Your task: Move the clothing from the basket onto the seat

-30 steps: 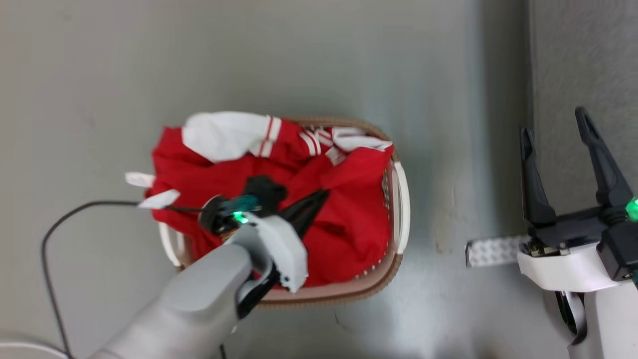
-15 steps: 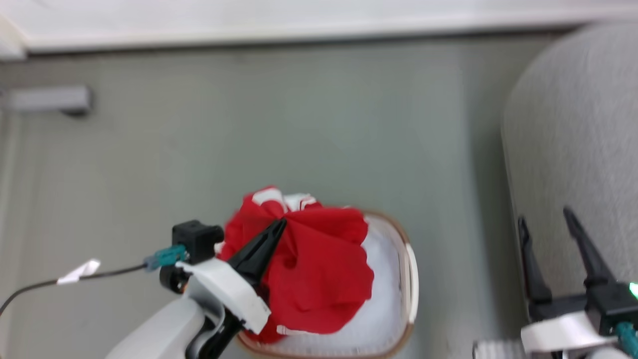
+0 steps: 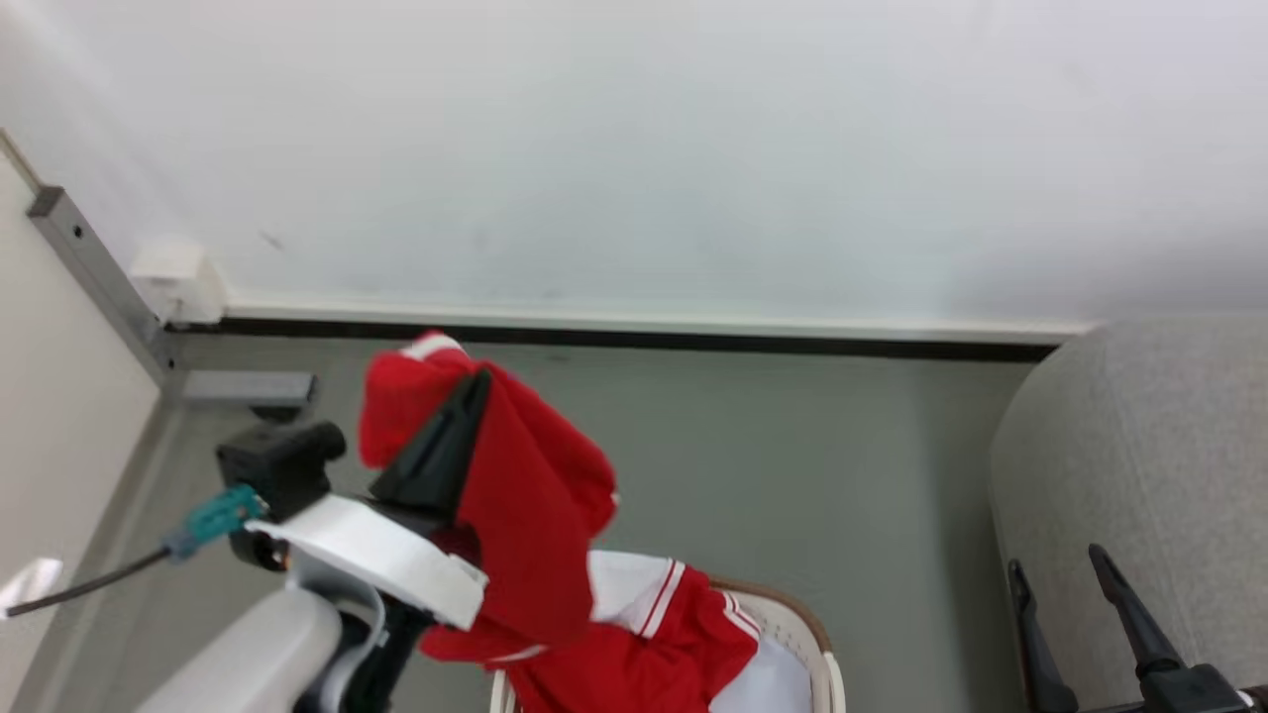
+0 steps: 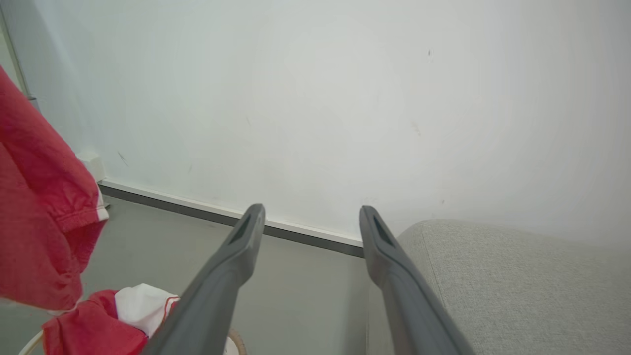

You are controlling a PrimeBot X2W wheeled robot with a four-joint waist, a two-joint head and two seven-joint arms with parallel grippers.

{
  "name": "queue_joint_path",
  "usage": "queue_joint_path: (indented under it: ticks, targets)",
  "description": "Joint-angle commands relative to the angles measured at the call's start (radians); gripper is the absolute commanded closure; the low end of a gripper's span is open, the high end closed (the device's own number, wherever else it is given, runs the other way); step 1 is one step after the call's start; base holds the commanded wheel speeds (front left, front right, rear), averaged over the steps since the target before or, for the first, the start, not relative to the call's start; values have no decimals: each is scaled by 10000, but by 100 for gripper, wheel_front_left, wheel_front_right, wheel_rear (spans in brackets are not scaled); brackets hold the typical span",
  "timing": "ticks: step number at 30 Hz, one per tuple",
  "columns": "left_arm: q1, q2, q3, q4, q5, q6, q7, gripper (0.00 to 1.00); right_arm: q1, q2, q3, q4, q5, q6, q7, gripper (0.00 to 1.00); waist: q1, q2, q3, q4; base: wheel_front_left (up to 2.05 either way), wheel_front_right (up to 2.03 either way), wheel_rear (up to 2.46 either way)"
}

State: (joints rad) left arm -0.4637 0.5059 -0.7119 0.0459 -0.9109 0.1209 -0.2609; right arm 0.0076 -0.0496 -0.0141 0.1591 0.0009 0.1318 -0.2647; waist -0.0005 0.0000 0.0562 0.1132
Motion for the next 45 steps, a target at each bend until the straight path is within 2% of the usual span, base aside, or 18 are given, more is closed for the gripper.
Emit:
queue_joint_path:
  ticks: [1,6,11,17,22,29,35,42,45]
  targets:
    - [-177,144,234,-302,-77,254,15,100,198,-15,68,28,129,-21,6,0,5,0,-502,43,0,0,0]
    - [-485,252,792,-763,-69,707,-1,100,312,-13,272,44,238,-21,4,0,5,0,-701,-158,0,0,0]
    - [-645,393,1153,-986,-10,910,-11,100,359,-13,468,64,335,-21,6,0,5,0,-777,-357,0,0,0]
    - [-639,554,1245,-1516,-11,1017,74,100,413,-13,977,86,168,-21,4,0,5,0,-769,-576,0,0,0]
    - [-481,445,1036,-2137,31,991,157,100,244,-38,1717,-153,-42,-21,4,0,5,0,-744,-676,0,0,0]
    - [-409,277,504,-2943,259,997,372,100,-1358,-634,4545,-57,404,-23,4,0,5,0,-687,-879,0,0,0]
    - [-543,-92,-61,-3270,421,928,632,100,-3419,-648,6710,852,1269,-21,4,0,5,0,-695,-801,0,0,0]
    - [-488,-328,-415,-3231,350,819,746,100,-5120,-200,7992,2545,2166,-23,6,0,5,0,-617,-549,0,0,0]
    - [-426,-362,-551,-3166,260,737,824,100,-5583,-68,8711,3185,3078,-23,6,0,5,0,-579,-457,0,0,0]
